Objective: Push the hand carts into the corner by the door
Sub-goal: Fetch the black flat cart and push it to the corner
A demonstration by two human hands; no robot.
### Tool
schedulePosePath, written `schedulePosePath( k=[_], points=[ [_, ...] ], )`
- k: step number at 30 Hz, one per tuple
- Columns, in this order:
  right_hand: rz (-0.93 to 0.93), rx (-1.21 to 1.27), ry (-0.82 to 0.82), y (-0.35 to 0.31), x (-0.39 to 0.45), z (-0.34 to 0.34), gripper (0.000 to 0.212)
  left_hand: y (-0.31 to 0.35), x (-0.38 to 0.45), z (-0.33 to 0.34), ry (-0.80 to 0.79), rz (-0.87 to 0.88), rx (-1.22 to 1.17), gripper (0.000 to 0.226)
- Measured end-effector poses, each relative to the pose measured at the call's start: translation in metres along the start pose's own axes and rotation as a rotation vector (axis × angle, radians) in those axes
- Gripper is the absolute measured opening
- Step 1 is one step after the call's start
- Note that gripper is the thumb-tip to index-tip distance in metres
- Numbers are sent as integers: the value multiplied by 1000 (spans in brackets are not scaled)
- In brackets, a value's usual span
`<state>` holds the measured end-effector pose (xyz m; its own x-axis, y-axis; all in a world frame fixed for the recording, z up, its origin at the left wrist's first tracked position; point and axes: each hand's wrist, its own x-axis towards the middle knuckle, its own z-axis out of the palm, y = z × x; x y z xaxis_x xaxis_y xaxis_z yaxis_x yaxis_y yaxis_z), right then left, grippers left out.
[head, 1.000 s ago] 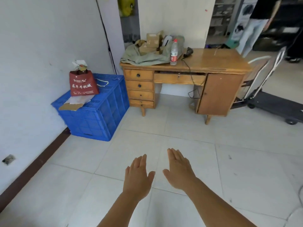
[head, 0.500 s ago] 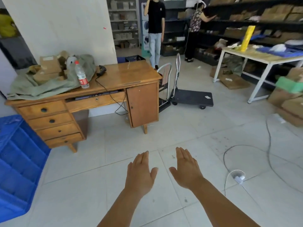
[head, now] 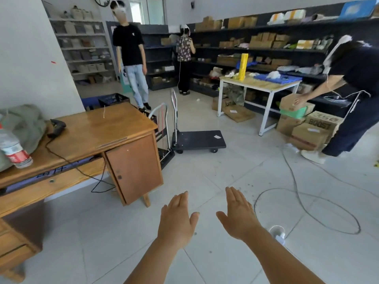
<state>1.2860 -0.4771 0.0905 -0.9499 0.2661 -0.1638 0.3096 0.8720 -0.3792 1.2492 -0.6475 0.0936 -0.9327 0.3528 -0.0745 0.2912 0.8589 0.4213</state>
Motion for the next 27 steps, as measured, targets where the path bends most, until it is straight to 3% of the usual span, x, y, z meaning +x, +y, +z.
schedulePosePath(
  k=[10,27],
  points=[
    [55,9,61,14,136,-34,77,19,151,-11,-7,111,34,64],
    [-27,8,36,51,430,-120,74,73,446,-21,47,21,61,65]
  ],
)
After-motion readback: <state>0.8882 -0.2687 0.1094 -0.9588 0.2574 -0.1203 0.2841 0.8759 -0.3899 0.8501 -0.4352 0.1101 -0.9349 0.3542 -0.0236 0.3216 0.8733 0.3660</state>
